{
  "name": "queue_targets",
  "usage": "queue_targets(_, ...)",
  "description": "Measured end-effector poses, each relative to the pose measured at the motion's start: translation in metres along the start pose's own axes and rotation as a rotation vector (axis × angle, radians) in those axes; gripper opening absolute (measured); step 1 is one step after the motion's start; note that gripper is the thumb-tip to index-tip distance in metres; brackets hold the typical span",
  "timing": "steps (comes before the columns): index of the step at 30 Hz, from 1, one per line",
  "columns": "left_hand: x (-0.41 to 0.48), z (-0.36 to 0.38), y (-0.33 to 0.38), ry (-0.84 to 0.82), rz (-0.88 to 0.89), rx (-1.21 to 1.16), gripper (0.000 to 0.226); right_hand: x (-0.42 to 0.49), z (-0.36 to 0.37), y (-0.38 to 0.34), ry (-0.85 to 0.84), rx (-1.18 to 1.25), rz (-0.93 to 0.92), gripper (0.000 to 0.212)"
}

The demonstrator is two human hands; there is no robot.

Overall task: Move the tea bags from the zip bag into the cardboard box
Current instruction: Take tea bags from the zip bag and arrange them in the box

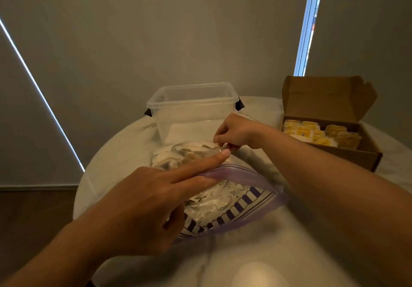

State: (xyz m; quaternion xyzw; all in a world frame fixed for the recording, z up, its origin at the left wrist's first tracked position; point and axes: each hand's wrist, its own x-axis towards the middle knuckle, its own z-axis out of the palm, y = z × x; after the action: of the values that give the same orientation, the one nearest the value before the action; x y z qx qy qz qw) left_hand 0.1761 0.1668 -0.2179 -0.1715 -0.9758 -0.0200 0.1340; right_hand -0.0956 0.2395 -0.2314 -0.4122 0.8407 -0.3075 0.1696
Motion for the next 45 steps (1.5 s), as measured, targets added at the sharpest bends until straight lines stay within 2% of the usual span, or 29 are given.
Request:
queue_targets(8, -0.004, 0.002, 0.003, -0.033, 0.029, 0.037, 0.087, 0.007, 0.008, 0.004, 0.026, -0.015, 0.041, 0.011)
queue_targets(17, -0.007, 0.007, 0.007, -0.027, 0.071, 0.092, 0.089, -0.010, -0.008, -0.014, 0.184, 0.051, -0.097, 0.004)
queue_targets(21, -0.006, 0.009, 0.005, 0.020, 0.072, 0.135, 0.075, -0.015, -0.018, -0.025, 0.350, 0.145, -0.171, 0.004)
queue_targets(24, -0.007, 0.012, 0.008, 0.069, 0.087, 0.167, 0.063, -0.021, -0.019, -0.025, 0.349, 0.086, -0.180, 0.004)
queue_targets(27, -0.009, 0.017, 0.009, 0.111, 0.088, 0.187, 0.061, -0.023, -0.024, -0.024, 0.449, 0.120, -0.213, 0.005)
queue_targets(29, -0.009, 0.019, 0.010, 0.133, 0.087, 0.183, 0.058, -0.026, -0.024, -0.023, 0.417, 0.067, -0.209, 0.005)
queue_targets(34, -0.010, 0.019, 0.010, 0.160, 0.042, 0.171, 0.070, -0.032, -0.025, -0.027, 0.482, 0.081, -0.210, 0.007)
queue_targets(36, -0.010, 0.019, 0.011, 0.179, 0.033, 0.174, 0.067, -0.033, -0.027, -0.030, 0.562, 0.151, -0.230, 0.007)
queue_targets(39, -0.011, 0.020, 0.011, 0.214, 0.033, 0.179, 0.069, -0.036, -0.024, -0.030, 0.509, 0.117, -0.232, 0.008)
queue_targets(43, -0.011, 0.021, 0.011, 0.226, 0.021, 0.194, 0.075, -0.037, -0.019, -0.028, 0.597, 0.184, -0.233, 0.010)
queue_targets(45, -0.011, 0.022, 0.010, 0.232, 0.021, 0.197, 0.074, -0.039, -0.019, -0.030, 0.576, 0.170, -0.237, 0.009)
